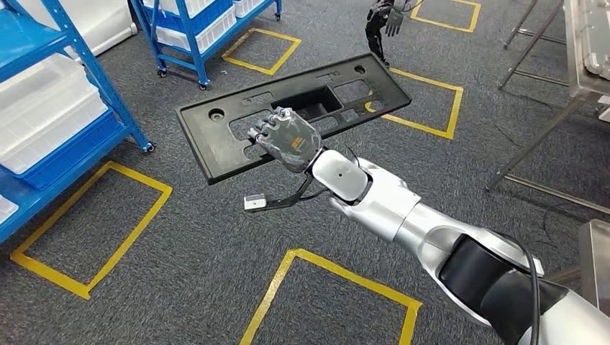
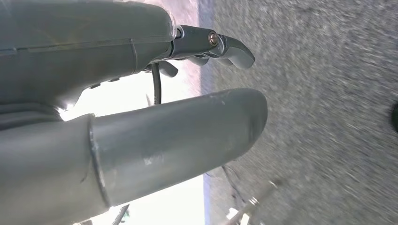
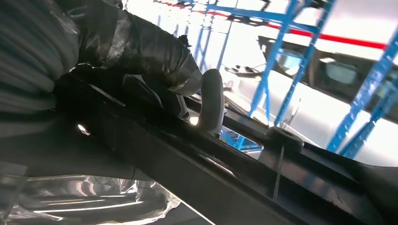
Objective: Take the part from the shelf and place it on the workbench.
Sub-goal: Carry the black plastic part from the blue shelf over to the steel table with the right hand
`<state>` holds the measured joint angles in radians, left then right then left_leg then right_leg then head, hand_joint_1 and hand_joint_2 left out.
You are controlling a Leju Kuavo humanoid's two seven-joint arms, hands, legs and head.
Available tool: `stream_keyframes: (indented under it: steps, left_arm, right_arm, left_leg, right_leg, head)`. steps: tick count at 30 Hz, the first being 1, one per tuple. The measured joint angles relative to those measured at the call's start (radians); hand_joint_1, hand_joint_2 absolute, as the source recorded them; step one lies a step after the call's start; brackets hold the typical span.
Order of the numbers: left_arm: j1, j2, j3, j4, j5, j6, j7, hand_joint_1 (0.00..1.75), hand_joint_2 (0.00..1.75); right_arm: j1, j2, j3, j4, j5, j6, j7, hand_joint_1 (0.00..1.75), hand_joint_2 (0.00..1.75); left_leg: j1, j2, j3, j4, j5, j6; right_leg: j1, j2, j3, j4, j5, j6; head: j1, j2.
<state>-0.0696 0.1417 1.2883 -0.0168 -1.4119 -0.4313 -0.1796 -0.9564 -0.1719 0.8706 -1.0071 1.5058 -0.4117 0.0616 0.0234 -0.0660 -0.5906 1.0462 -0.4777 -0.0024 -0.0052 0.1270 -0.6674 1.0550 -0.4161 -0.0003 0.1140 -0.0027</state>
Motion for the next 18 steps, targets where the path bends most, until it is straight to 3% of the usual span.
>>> stream_keyframes:
  steps: [2,4,6,7,8,9,11,13,15,16,18]
  left_arm:
    - [-0.003,0.000,0.001,0.000,-0.004,0.002,0.001,0.00,0.00]
    - [-0.004,0.000,0.003,0.000,-0.009,0.003,0.002,0.00,0.00]
    - [-0.005,0.000,0.004,0.000,-0.014,0.003,0.002,0.00,0.00]
    - [-0.005,0.000,0.005,0.000,-0.016,0.004,0.002,0.00,0.00]
    - [-0.006,0.000,0.006,0.000,-0.017,0.005,0.003,0.00,0.00]
    - [-0.007,-0.001,0.008,0.000,-0.018,0.008,0.004,0.00,0.00]
    - [-0.009,-0.003,0.011,0.000,-0.019,0.015,0.007,0.00,0.00]
    - [-0.010,-0.005,0.014,0.000,-0.021,0.016,0.009,0.00,0.00]
    - [-0.014,-0.008,0.017,0.000,-0.024,0.014,0.008,0.00,0.00]
    - [-0.016,-0.009,0.017,0.000,-0.026,0.016,0.008,0.00,0.00]
    - [-0.016,-0.014,0.019,0.001,-0.029,0.021,0.006,0.00,0.00]
  right_arm:
    - [-0.013,-0.014,0.000,0.014,0.007,0.003,0.010,1.75,1.75]
    - [-0.031,-0.025,0.000,0.023,0.008,0.002,0.016,1.75,1.75]
    - [-0.041,-0.036,0.000,0.028,0.008,0.002,0.019,1.75,1.75]
    - [-0.042,-0.041,0.000,0.031,0.009,0.002,0.020,1.75,1.75]
    - [-0.044,-0.047,0.000,0.033,0.010,0.004,0.021,1.75,1.75]
    - [-0.047,-0.050,0.000,0.035,0.014,0.006,0.022,1.75,1.75]
    - [-0.061,-0.054,0.000,0.041,0.022,0.011,0.024,1.75,1.75]
    - [-0.078,-0.055,0.000,0.047,0.028,0.012,0.023,1.75,1.75]
    - [-0.085,-0.062,0.000,0.050,0.030,0.014,0.023,1.75,1.75]
    - [-0.086,-0.067,0.000,0.049,0.030,0.018,0.024,1.75,1.75]
    - [-0.090,-0.075,0.000,0.048,0.030,0.028,0.024,1.75,1.75]
  left_leg:
    - [0.001,0.025,0.004,-0.010,0.007,0.015]
    - [-0.001,0.049,0.006,-0.015,0.011,0.026]
    - [-0.004,0.074,0.006,-0.015,0.009,0.029]
    - [-0.004,0.086,0.007,-0.014,0.008,0.029]
    - [-0.004,0.099,0.008,-0.014,0.007,0.029]
    - [-0.004,0.110,0.010,-0.014,0.005,0.028]
    - [-0.008,0.132,0.015,-0.013,-0.001,0.021]
    - [-0.013,0.153,0.020,-0.014,-0.007,0.012]
    - [-0.014,0.173,0.027,-0.017,-0.012,0.002]
    - [-0.012,0.167,0.029,-0.012,-0.019,-0.003]
    - [-0.006,0.124,0.009,0.040,-0.055,-0.010]
  right_leg:
    - [0.002,-0.033,-0.014,0.025,-0.017,0.010]
    - [0.002,-0.092,-0.060,0.125,-0.072,0.016]
    - [-0.002,-0.115,-0.117,0.246,-0.119,0.021]
    - [-0.004,-0.119,-0.128,0.269,-0.119,0.023]
    - [-0.005,-0.123,-0.120,0.256,-0.103,0.023]
    - [-0.006,-0.130,-0.092,0.206,-0.073,0.022]
    - [0.003,-0.174,-0.020,0.069,-0.023,0.015]
    - [0.015,-0.203,0.015,-0.002,-0.010,0.005]
    - [0.019,-0.184,0.018,-0.010,-0.010,-0.006]
    - [0.017,-0.174,0.021,-0.015,-0.008,-0.011]
    - [0.011,-0.154,0.027,-0.023,-0.004,-0.023]
  head:
    - [0.001,0.000]
    - [0.002,0.000]
    - [0.002,0.000]
    - [0.001,0.000]
    - [0.002,0.000]
    - [0.002,0.000]
    - [0.002,0.000]
    - [0.001,0.000]
    - [0.001,0.000]
    - [0.001,0.000]
    - [0.001,0.000]
